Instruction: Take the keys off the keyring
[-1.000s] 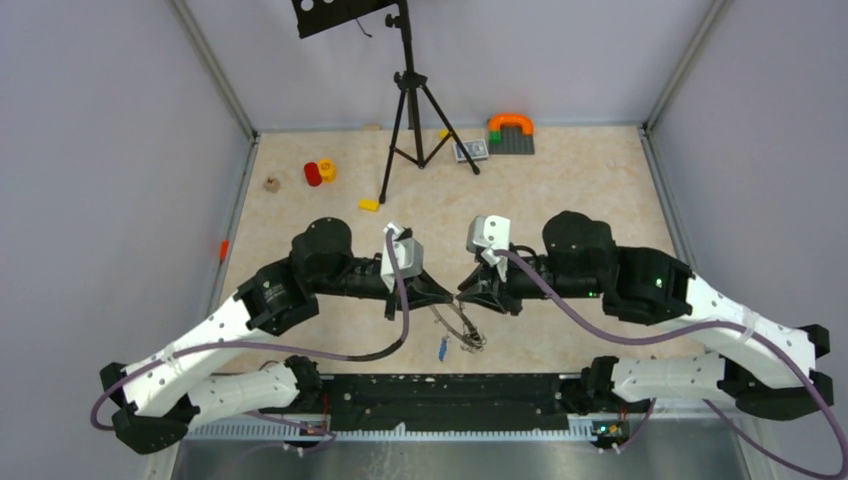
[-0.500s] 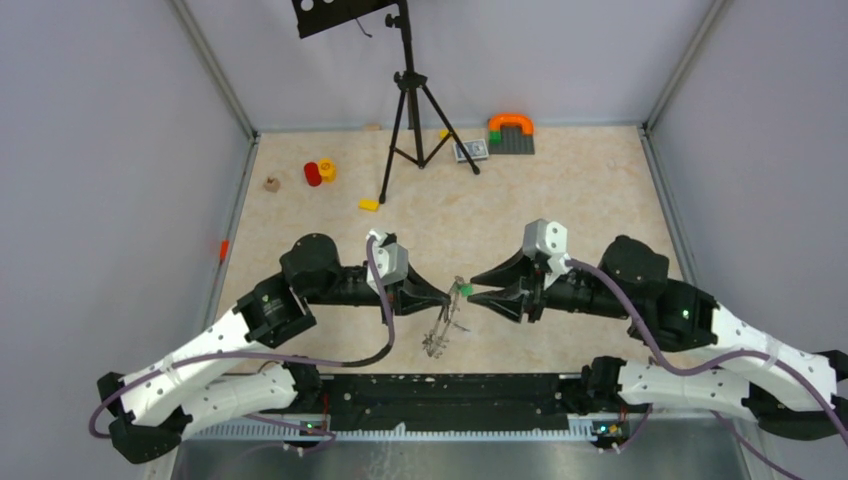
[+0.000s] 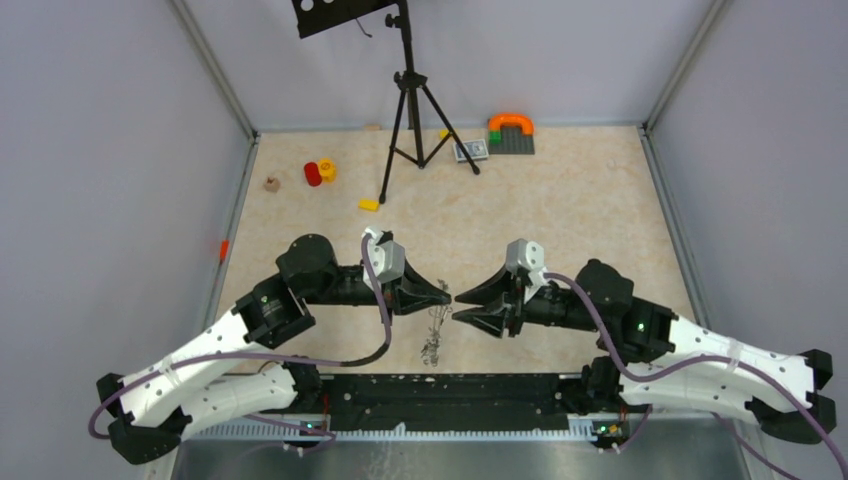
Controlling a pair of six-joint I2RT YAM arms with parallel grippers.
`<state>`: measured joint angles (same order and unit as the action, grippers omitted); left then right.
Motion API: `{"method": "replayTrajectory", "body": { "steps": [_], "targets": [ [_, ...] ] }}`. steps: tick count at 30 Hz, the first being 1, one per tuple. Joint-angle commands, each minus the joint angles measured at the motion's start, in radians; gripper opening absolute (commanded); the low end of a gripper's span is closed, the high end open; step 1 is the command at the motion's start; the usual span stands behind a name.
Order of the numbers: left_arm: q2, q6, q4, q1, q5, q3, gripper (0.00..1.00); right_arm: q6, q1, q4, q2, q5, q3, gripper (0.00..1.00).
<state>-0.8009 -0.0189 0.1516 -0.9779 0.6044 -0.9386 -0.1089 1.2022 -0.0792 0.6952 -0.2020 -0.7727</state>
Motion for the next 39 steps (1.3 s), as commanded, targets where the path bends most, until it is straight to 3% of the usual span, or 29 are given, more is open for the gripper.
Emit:
{"method": "replayTrajectory", "body": {
  "steps": [1,11,18,21,24,29,33,37,39],
  "targets": [
    [0.006,-0.007,-0.066,-0.002,0.013,-0.03,0.0,-0.032,0.008,0.172,-0.014,-0.005,0.008,0.33],
    [0.007,-0.003,-0.06,-0.002,0.02,-0.035,0.0,-0.037,0.007,0.2,0.022,0.006,0.015,0.25],
    [0.029,-0.01,-0.04,-0.001,-0.011,-0.012,0.0,-0.052,0.007,0.13,0.006,0.076,0.027,0.25],
    [0.072,-0.065,-0.069,-0.001,-0.129,0.047,0.0,-0.096,0.007,0.086,-0.008,0.187,0.046,0.25],
    [0.138,-0.155,-0.109,-0.001,-0.347,0.128,0.02,-0.162,0.007,0.009,-0.007,0.32,0.06,0.28],
    [0.202,-0.318,-0.058,0.0,-0.701,0.225,0.37,-0.297,0.007,-0.146,0.027,0.545,0.05,0.39],
    [0.232,-0.437,0.009,-0.001,-0.844,0.284,0.77,-0.341,0.007,-0.283,0.087,0.613,0.012,0.43],
    [0.247,-0.56,0.082,-0.001,-0.898,0.329,0.93,-0.433,0.003,-0.392,0.16,0.662,-0.014,0.5],
    [0.248,-0.648,0.14,0.0,-0.942,0.341,0.96,-0.472,-0.024,-0.443,0.209,0.614,-0.032,0.53]
  ]
}}
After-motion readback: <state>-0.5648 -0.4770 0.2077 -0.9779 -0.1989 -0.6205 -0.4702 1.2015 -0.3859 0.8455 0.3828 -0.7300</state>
